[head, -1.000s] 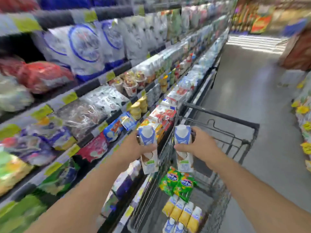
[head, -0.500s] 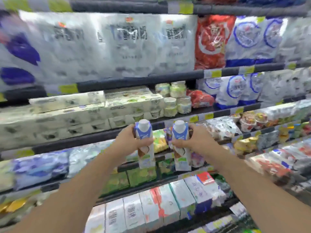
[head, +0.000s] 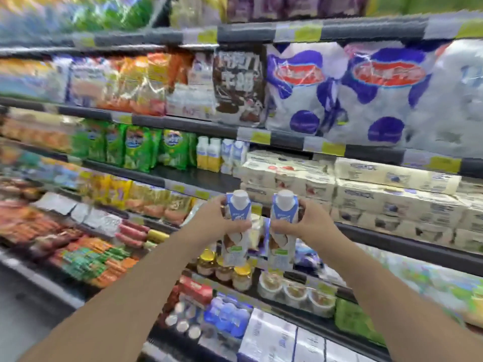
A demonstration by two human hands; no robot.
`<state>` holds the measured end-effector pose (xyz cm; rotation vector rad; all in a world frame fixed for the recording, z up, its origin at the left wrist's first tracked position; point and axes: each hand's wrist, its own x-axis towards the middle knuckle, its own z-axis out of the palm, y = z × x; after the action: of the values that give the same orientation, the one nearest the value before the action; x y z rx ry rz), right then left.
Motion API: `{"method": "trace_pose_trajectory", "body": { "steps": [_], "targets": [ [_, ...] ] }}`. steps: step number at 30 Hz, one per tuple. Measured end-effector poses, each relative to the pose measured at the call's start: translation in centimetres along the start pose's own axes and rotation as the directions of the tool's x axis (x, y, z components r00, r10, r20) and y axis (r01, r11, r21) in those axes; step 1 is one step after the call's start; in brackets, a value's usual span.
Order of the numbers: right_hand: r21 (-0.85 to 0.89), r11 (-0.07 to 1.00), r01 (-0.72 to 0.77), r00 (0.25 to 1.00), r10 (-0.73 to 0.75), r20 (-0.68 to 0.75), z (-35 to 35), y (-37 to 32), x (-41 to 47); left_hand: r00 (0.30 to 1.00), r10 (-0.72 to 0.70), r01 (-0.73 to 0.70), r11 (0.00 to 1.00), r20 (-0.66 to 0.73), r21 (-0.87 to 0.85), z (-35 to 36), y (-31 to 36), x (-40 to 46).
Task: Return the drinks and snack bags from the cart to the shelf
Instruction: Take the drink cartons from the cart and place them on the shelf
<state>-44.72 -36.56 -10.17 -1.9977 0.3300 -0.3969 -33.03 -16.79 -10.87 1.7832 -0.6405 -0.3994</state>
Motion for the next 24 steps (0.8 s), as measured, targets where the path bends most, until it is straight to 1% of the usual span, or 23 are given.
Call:
{"method": "trace_pose_trajectory", "body": {
  "steps": [2, 5, 9, 13, 17, 19, 22, 24],
  "targets": [
    [0.019, 1.0, 0.023, 0.998, -0.024, 0.049, 4.6, -1.7, 2.9, 0.997, -0.014, 0.015, 1.0, -0.073, 0.017, -4.7, -1.5, 0.3],
    [0.062, 0.996, 0.06, 0.993, -0.066, 0.093, 9.8, -3.5, 6.4, 0.986, -0.045, 0.05, 0.998, -0.161, 0.028, -9.8, -3.4, 1.3],
    [0.112, 0.991, 0.066, 0.987, -0.081, 0.136, 13.8, -5.0, 10.5, 0.975, -0.058, 0.067, 0.997, -0.213, 0.035, -13.8, -4.4, 3.3],
    [0.115, 0.987, 0.11, 0.981, -0.127, 0.145, 15.4, -6.0, 14.7, 0.959, -0.067, 0.072, 0.997, -0.274, 0.007, -16.1, -4.6, 5.9],
    [0.078, 0.985, 0.152, 0.978, -0.162, 0.135, 15.7, -7.0, 18.9, 0.951, -0.04, 0.059, 0.997, -0.308, 0.053, -17.7, -3.4, 9.4],
    [0.053, 0.988, 0.148, 0.979, -0.154, 0.133, 15.9, -7.1, 20.9, 0.946, -0.03, 0.047, 0.998, -0.321, 0.046, -18.2, -3.2, 11.4],
    [0.039, 0.993, 0.113, 0.991, -0.115, 0.073, 16.6, -6.7, 23.8, 0.943, -0.011, 0.03, 0.998, -0.333, 0.052, -18.6, -3.4, 14.6],
    [0.04, 0.996, 0.079, 0.996, -0.081, 0.034, 16.8, -6.3, 25.2, 0.949, -0.007, 0.029, 0.998, -0.316, 0.064, -18.8, -3.8, 17.0]
  ]
}}
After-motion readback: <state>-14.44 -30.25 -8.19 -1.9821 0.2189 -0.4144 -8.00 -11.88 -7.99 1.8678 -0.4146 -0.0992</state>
